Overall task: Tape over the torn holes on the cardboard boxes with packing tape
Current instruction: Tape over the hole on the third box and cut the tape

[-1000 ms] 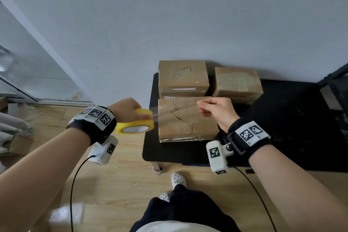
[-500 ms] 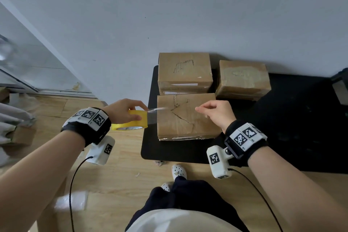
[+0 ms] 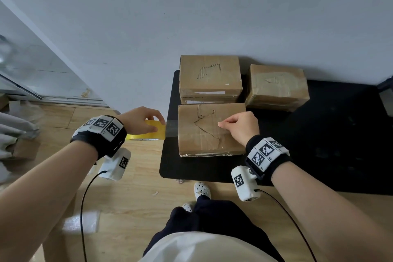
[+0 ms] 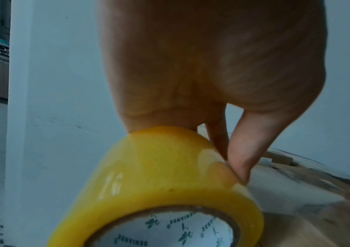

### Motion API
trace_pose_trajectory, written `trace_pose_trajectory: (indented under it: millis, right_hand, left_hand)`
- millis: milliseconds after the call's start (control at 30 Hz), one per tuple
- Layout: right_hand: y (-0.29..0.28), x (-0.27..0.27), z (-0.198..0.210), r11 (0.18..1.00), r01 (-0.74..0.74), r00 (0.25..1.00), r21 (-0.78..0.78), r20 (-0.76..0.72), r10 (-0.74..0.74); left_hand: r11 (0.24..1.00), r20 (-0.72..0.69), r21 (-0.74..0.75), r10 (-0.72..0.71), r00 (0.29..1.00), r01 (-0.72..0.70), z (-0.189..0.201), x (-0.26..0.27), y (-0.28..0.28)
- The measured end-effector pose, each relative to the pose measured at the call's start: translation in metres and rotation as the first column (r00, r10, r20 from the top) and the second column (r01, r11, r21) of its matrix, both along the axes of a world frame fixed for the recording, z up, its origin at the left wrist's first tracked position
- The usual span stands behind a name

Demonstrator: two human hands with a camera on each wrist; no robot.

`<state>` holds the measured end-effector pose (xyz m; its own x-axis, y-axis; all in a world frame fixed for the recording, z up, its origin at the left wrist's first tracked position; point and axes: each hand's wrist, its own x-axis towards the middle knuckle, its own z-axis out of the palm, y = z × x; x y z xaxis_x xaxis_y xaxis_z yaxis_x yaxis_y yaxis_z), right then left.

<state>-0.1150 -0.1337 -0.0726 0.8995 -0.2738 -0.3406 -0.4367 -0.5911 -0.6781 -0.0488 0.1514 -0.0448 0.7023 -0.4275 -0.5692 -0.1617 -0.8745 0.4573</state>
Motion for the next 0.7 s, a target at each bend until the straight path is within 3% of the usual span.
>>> trace_pose_trajectory:
  millis: [267,500,700]
  right_hand:
    - [0.009,-0.002,0.003,0.989,-0.013,1.000,-0.149,0.013,0.015]
    - [0.009,0.007,0.005,0.970,-0.089,0.994,-0.227,-0.076,0.074]
    - [0.005,0.013,0.010,0.906,-0.158,0.982,-0.393,-0.157,0.104]
  left_hand:
    - [1.000,0.000,0.016,0.006,1.000,-0.006,-0.004,-0.003,-0.001]
    - [0.999,0.016,0.044,0.013,1.000,-0.013,0.003,-0.002,-0.005]
    - [0.999,0.028,0.050,0.008,1.000,-0.010,0.008,0.000,-0.006]
